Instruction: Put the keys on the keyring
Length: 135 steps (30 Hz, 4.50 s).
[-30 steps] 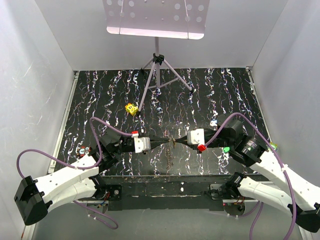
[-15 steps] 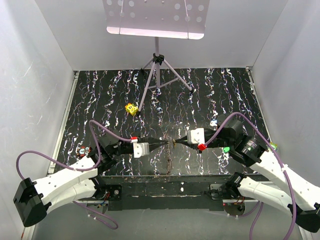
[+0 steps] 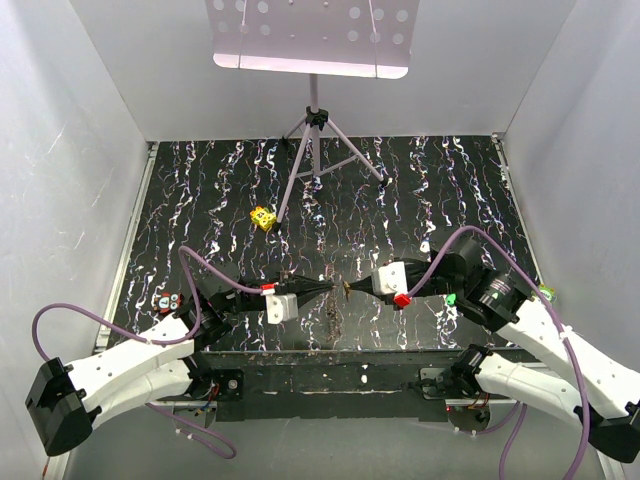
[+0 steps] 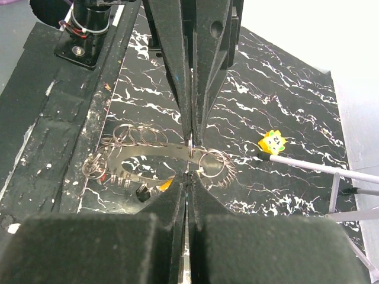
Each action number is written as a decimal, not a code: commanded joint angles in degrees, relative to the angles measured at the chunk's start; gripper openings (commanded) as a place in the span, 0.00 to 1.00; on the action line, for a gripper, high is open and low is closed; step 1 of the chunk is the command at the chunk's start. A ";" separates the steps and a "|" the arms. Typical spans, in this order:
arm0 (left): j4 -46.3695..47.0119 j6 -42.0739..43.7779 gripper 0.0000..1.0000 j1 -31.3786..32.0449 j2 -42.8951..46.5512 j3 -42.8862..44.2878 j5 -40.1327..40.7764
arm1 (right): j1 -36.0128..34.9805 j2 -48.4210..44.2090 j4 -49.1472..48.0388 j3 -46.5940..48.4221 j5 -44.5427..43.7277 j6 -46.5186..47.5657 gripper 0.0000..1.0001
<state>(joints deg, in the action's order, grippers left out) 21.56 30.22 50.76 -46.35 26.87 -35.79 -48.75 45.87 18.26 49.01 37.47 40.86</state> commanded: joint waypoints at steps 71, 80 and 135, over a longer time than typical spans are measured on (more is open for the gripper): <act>2.87 1.77 0.00 0.74 1.08 0.02 0.55 | -1.35 0.63 -6.66 -1.20 -2.67 -1.40 0.01; 2.96 1.60 0.00 0.74 1.08 -0.07 0.90 | -1.43 0.72 -7.10 -1.46 -1.70 -1.93 0.01; 2.78 2.30 0.00 0.83 1.52 -0.24 1.69 | -1.78 1.59 -8.15 -1.82 -1.61 -1.57 0.01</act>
<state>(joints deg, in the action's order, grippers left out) 21.47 32.53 51.40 -46.02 26.70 -33.54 -50.02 47.37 13.08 47.00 35.31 39.20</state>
